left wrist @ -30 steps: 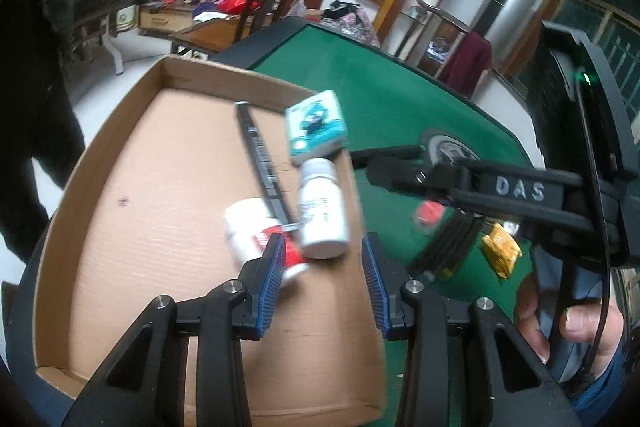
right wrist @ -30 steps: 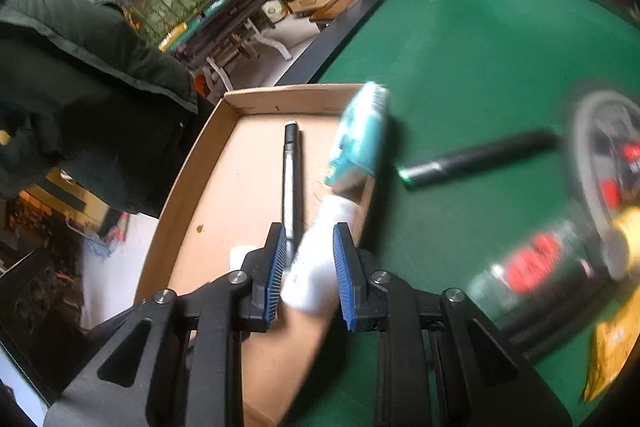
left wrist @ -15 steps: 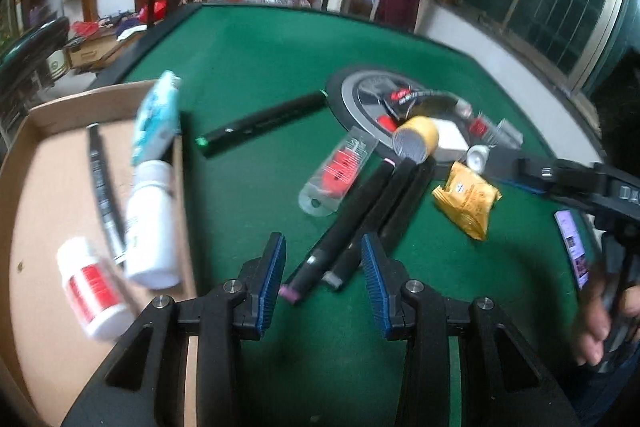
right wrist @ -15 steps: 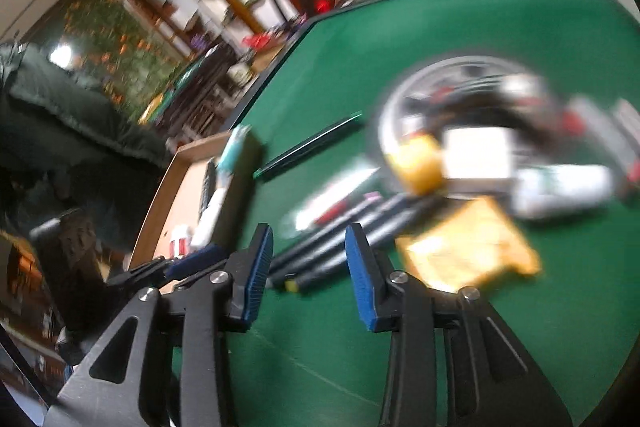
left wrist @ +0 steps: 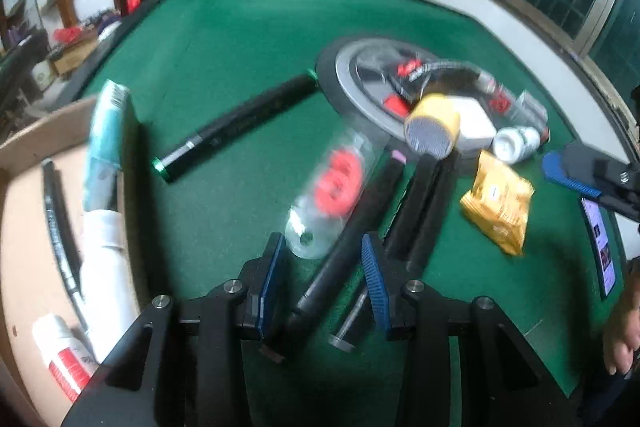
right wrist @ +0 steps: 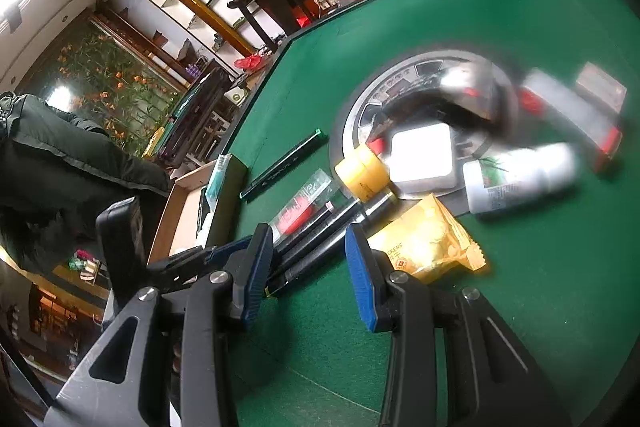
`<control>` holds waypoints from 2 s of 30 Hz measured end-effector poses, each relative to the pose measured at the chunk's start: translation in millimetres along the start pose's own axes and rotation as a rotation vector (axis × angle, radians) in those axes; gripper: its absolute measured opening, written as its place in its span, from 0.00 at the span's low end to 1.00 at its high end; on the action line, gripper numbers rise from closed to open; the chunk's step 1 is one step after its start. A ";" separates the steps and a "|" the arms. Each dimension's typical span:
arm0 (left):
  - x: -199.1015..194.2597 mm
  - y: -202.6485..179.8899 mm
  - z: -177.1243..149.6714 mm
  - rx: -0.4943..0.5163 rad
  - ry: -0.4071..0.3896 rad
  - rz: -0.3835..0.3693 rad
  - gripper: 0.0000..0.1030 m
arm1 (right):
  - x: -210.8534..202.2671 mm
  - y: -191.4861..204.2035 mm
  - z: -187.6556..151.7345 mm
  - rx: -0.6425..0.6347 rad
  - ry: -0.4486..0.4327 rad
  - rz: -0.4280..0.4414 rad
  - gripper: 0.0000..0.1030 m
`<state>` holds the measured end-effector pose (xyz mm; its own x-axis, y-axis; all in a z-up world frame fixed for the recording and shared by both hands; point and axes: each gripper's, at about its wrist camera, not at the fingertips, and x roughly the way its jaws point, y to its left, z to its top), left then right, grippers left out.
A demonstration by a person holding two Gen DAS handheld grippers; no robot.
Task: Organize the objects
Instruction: 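Grasp a black marker with the left tool while the right tool reaches the cracker packet, then lift the marker with the left tool while the right tool grasps the yellow cracker packet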
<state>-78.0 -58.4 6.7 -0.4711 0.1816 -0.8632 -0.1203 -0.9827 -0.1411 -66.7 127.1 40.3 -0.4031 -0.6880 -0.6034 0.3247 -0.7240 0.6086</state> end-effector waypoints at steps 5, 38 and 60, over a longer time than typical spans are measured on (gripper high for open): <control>-0.2 -25.8 -9.4 0.098 -0.010 0.060 0.27 | -1.4 -7.1 2.0 0.014 0.005 -0.009 0.34; -8.3 -35.6 -25.8 0.039 -0.086 0.048 0.11 | -1.1 -9.4 -1.1 -0.148 0.064 -0.299 0.53; -16.2 -28.6 -44.5 0.004 -0.122 0.036 0.11 | 36.7 -19.8 30.3 0.007 0.118 -0.364 0.59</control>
<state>-28.0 -34.8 3.1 -0.5782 0.1495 -0.8021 -0.1045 -0.9885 -0.1089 -113.8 117.7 21.7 -0.3899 -0.3870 -0.8356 0.1724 -0.9220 0.3466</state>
